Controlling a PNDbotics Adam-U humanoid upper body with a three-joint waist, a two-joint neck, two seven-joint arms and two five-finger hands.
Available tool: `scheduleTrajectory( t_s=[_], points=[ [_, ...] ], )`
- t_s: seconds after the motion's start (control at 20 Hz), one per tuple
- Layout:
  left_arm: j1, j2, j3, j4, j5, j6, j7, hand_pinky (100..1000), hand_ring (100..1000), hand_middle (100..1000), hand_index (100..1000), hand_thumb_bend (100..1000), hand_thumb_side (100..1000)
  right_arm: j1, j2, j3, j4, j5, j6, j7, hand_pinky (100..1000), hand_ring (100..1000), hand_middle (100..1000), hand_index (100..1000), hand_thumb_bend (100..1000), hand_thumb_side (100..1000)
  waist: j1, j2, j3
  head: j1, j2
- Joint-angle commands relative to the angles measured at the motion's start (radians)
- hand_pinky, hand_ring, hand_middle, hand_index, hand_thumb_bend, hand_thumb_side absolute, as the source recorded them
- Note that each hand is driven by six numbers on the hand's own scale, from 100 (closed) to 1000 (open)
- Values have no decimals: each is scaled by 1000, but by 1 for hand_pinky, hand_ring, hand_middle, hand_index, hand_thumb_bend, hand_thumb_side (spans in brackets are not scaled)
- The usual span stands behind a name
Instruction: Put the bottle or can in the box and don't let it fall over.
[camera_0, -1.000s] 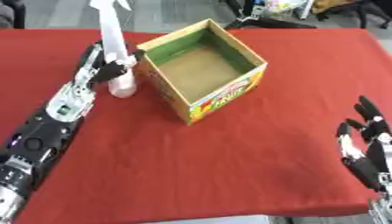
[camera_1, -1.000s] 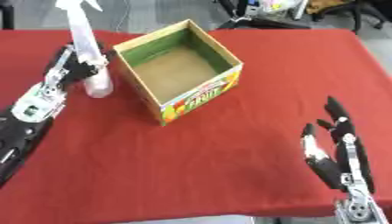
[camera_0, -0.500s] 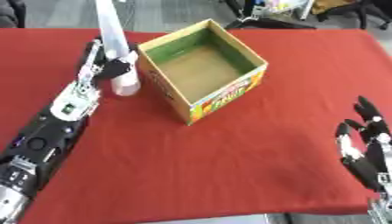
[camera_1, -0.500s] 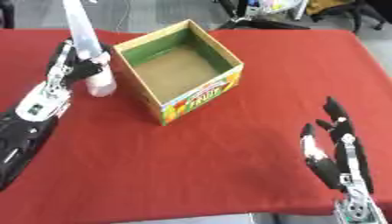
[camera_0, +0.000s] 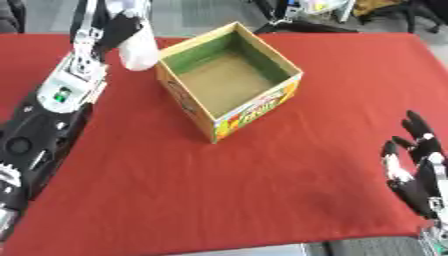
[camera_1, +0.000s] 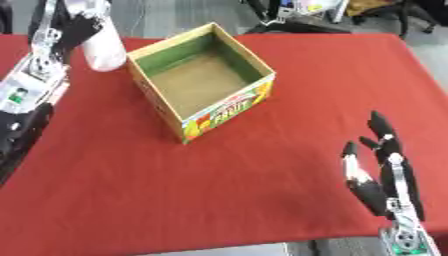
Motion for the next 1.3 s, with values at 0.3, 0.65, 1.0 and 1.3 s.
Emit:
scheduleTrajectory(
  t_s=[0.3, 0.65, 1.0, 1.3],
  points=[
    [-99, -52, -64, 78, -78, 17, -92, 213, 316, 198, 280, 100, 237, -30, -3, 19, -8, -17, -6, 24, 864, 1000, 1000, 1000, 100, 470, -3, -11, -45, 16, -23],
    [-87, -108, -76, 189, -70, -35, -159, 385, 383, 248, 310, 100, 105, -45, 5, 26, -11, -24, -7, 35, 864, 1000, 1000, 1000, 100, 470, -9, -4, -67, 14, -28],
    [-63, -122, -79, 234, -56, -82, -199, 592, 522, 347, 381, 216, 100, -48, 7, 24, -13, -26, -7, 36, 864, 1000, 1000, 1000, 100, 467, -11, -2, -68, 7, -32],
    [-41, -111, -76, 219, -105, -99, -185, 731, 845, 753, 706, 635, 392, -47, 5, 21, -13, -24, -6, 35, 864, 1000, 1000, 1000, 100, 470, -10, -3, -61, 2, -32]
  ],
)
